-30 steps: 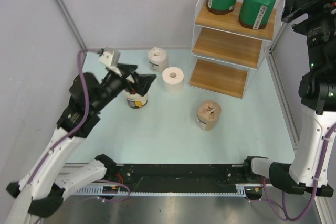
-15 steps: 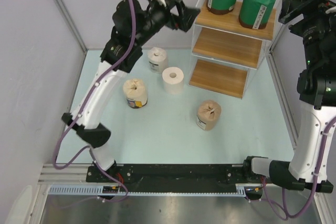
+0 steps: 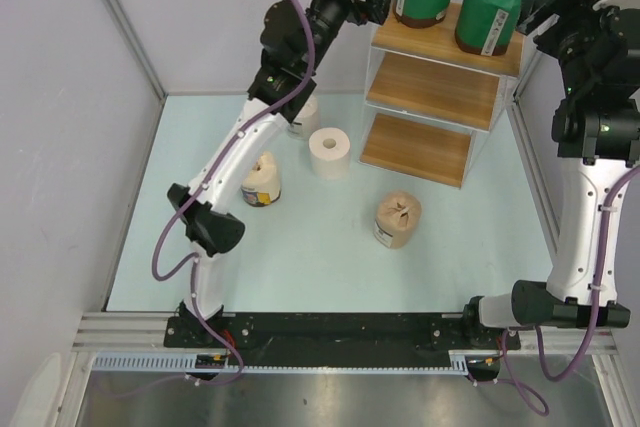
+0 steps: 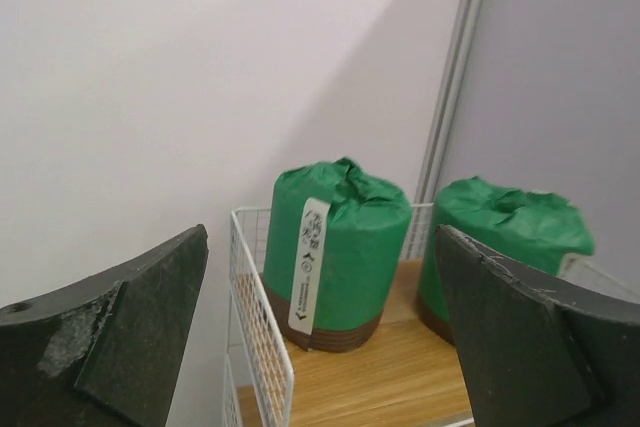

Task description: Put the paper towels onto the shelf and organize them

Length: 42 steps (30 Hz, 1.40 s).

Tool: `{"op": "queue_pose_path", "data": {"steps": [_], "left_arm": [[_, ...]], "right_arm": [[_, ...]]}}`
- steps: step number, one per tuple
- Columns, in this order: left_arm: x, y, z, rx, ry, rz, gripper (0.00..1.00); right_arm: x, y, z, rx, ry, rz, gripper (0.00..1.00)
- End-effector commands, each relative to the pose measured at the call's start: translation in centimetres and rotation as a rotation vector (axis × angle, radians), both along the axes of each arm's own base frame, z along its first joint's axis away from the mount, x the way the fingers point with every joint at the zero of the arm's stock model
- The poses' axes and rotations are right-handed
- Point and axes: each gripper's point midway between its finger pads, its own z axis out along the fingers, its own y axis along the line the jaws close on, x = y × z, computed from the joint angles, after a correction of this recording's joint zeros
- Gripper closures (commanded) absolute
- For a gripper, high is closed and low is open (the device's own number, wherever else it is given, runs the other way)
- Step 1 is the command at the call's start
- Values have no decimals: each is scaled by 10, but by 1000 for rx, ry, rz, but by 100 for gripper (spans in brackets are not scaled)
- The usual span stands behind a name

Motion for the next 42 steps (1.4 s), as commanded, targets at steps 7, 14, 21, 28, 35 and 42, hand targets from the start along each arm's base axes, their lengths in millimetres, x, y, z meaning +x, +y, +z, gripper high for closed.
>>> {"op": "queue_pose_path", "data": {"steps": [7,14,21,28,35,42], "left_arm": [[-22,17,-1,20,5,-31,0],[-81,62,-55,175,113,-22,0],[-133,119,-139,286,237,46,0],[-157,151,-208,353,333,75,0],[-162,161,-222,364,350,87,0],[-164,162,-220,364,340,81,0]], "right_arm": [[-7,59,54,-144,-174,275,18],[19,139,58,-272,-166,447,17],[82,171,26,-302,-162,492,16],[126,216,-11,-488,-167,463,15],[130,230,-14,-574,-181,385,15],[105,226,6,-555,-243,344,15]]}}
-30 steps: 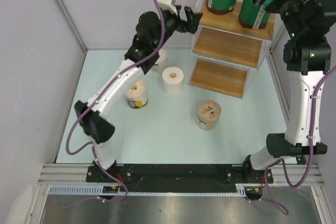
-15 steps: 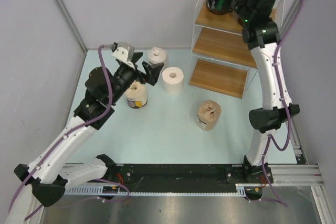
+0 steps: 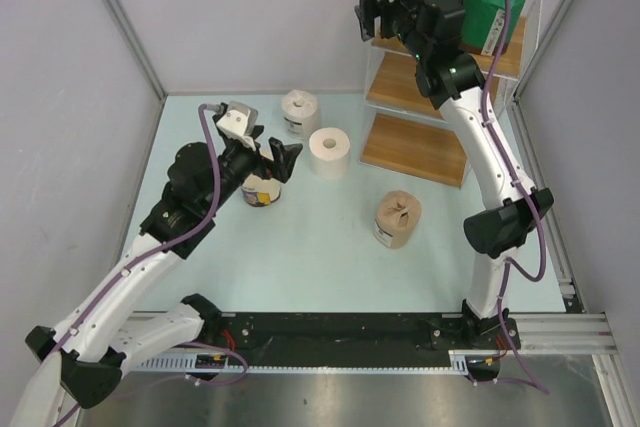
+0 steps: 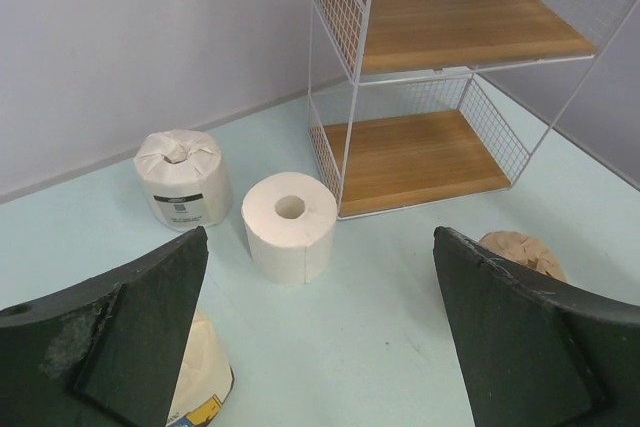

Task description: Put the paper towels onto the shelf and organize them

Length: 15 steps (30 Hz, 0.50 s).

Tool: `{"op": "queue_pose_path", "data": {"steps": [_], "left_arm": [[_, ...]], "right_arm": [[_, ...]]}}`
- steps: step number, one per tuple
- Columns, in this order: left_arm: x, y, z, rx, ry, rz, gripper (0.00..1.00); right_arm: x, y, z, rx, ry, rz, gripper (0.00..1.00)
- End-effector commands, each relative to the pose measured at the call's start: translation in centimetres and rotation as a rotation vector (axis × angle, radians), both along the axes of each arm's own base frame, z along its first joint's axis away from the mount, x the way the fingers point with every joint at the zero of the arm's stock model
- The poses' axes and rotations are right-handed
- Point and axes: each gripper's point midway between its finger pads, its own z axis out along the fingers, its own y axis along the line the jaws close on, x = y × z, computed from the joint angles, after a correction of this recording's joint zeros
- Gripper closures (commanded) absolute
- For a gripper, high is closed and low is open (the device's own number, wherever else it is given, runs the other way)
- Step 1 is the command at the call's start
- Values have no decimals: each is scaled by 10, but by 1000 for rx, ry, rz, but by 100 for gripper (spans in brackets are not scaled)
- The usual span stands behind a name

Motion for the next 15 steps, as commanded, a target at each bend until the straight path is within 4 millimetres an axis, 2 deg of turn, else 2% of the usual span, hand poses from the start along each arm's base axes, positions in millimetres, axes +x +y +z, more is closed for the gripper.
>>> {"op": "queue_pose_path", "data": {"steps": [1,6,9,10,11,15], "left_arm": [[-4,4,14,-13,-49,-4,0],[-9,0,10,-24,-36,-38,0],[-10,0,5,-24,-23,-38,0],[-11,1,6,-28,-24,-40,0],[-12,1,6,-28,-24,-38,0],[-16,3,1,-20,-8,-39,0]], "right_arm": [[-35,-30,79,68,-203,-80,15],[-49,-43,106,137,-258,-117,15],[-58,-43,109,155,-247,-99,15],[-70,-48,118,169,-263,-100,15],[-69,-51,114,176,-253,-125,15],[-90,-74,134,228,-286,-196,15]]}}
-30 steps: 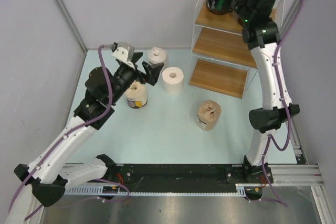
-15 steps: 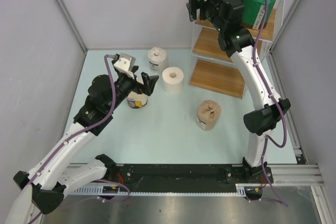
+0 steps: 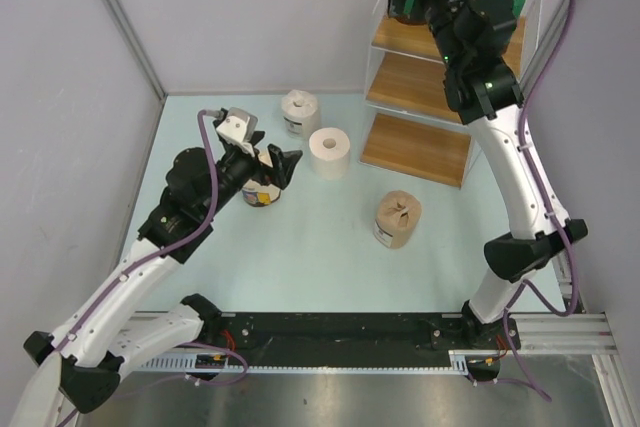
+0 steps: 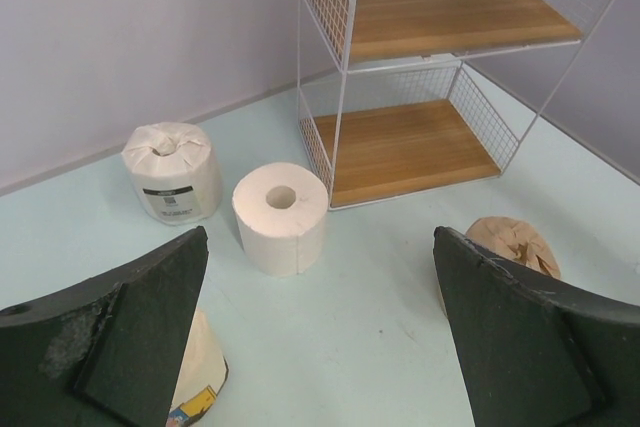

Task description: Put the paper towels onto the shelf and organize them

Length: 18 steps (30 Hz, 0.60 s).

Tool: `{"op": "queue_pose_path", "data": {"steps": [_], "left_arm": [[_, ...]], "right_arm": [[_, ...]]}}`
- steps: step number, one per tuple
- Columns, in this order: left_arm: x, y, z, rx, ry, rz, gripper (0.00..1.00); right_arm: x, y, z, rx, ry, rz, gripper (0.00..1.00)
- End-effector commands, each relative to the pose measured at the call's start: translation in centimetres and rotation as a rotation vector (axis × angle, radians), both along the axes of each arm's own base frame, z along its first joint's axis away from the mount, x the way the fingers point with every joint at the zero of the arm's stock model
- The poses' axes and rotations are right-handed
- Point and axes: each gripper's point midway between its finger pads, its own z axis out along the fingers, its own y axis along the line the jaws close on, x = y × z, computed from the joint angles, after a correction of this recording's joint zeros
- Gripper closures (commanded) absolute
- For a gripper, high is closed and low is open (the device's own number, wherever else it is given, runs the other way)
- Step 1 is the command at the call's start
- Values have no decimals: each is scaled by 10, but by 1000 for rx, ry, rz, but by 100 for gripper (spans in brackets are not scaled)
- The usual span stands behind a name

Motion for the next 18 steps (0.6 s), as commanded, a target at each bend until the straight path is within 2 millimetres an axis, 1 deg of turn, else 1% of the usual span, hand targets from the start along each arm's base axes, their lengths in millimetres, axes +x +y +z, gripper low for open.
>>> {"op": "queue_pose_path", "data": {"steps": [1,4,5,6,7,8,10,11,13,14,15,16,17,18], "left_arm": [[-9,4,7,-24,-12,-12,0],[-13,5,6,-36,-3,-18,0],[-15,6,8,-45,-6,-18,0],[-17,6,8,-49,-5,-22,0],[-18,7,7,-56,1,-20,0],[-21,8,8,-61,-2,-23,0],[-23,9,6,-64,5,-25,0],[-25,10,6,-66,7,-25,0],[-29,12,6,-73,8,-25,0],[-30,13,5,-75,11,-23,0],[-32,16,5,-79,7,-19,0],[-33,17,4,-83,9,-13,0],[-34,18,3,-83,13,-12,0],[-35,18,0,-81,16,-11,0]], "right_arm": [[-43,-37,55,118,-113,-88,15],[-54,-57,57,169,-92,-160,15],[-68,-71,67,216,-110,-192,15],[-77,-79,71,237,-123,-206,15],[-75,-81,62,238,-111,-220,15],[-91,-93,75,273,-154,-236,15],[-92,-99,75,278,-160,-249,15],[-91,-99,75,272,-153,-247,15],[-80,-98,69,253,-132,-253,15],[-80,-99,73,250,-134,-250,15],[-66,-95,65,234,-114,-256,15],[-60,-97,63,229,-111,-265,15],[-58,-99,67,231,-122,-264,15],[-45,-97,60,226,-109,-268,15]]}}
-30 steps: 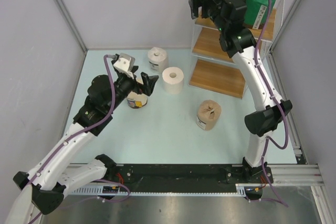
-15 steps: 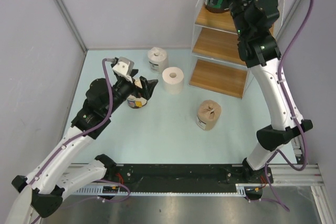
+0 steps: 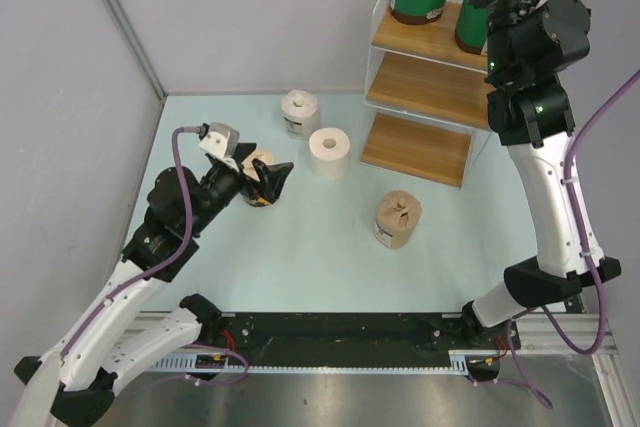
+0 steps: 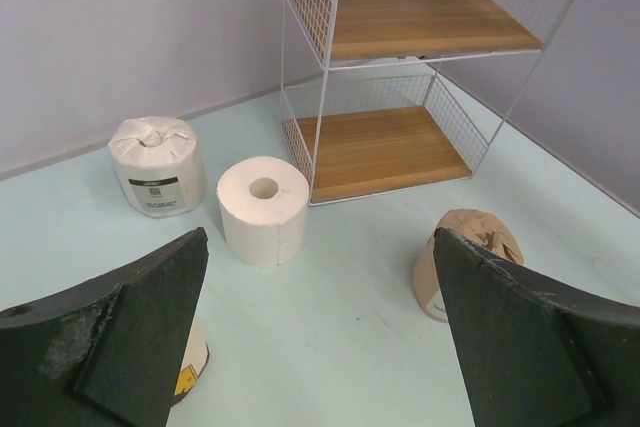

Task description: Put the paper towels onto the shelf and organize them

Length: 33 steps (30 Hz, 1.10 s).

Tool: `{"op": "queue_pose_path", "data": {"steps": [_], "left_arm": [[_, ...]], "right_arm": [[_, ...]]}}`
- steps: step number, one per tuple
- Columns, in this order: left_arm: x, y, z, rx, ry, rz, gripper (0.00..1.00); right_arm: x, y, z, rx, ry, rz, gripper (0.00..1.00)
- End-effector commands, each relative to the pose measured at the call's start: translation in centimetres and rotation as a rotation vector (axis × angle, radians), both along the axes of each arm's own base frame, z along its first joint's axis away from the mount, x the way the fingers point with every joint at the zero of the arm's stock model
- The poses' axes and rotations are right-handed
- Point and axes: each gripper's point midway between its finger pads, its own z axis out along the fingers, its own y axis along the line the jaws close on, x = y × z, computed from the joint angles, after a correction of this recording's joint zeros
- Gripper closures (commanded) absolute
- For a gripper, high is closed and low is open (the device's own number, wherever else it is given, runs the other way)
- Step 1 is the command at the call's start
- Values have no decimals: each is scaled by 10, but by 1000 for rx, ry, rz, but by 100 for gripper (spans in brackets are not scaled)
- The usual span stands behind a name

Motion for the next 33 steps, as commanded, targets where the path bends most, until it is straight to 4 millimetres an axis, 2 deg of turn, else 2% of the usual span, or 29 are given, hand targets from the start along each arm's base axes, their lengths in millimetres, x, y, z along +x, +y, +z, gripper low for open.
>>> {"op": "queue_pose_path", "data": {"steps": [1,3,4,6,7,10,11,16,18,19,31,33], "left_arm": [[-6,7,-4,-25,16,13,0],[-6,8,-9,-18,24,17,0],[-7,8,-10,-14,22,17,0],[-6,8,-14,-6,25,18,0],[-6,9,-15,-4,26,20,0],[-5,7,-17,4,24,15,0],[-3,6,-18,6,24,15,0],[1,1,-20,14,20,2,0],[3,-1,-21,17,24,-4,0],[2,-2,-20,14,20,-9,0],[6,-2,-29,34,28,0,0],[5,-1,-30,37,29,2,0]], "right_arm": [[41,1,-16,-4,34,-16,15],[50,-8,-10,-5,14,-17,15],[67,-5,-19,-10,36,-10,15],[72,-9,-10,-21,3,5,15],[85,-6,-15,-31,4,11,15],[92,-9,-6,-39,-41,27,15],[103,-6,-13,-40,-31,40,15],[112,-7,-6,-32,-71,60,16],[122,-1,-12,-36,-66,78,16],[120,1,-8,-35,-80,89,16],[152,20,-38,-66,-27,85,18],[152,18,-34,-60,-52,68,18]]}}
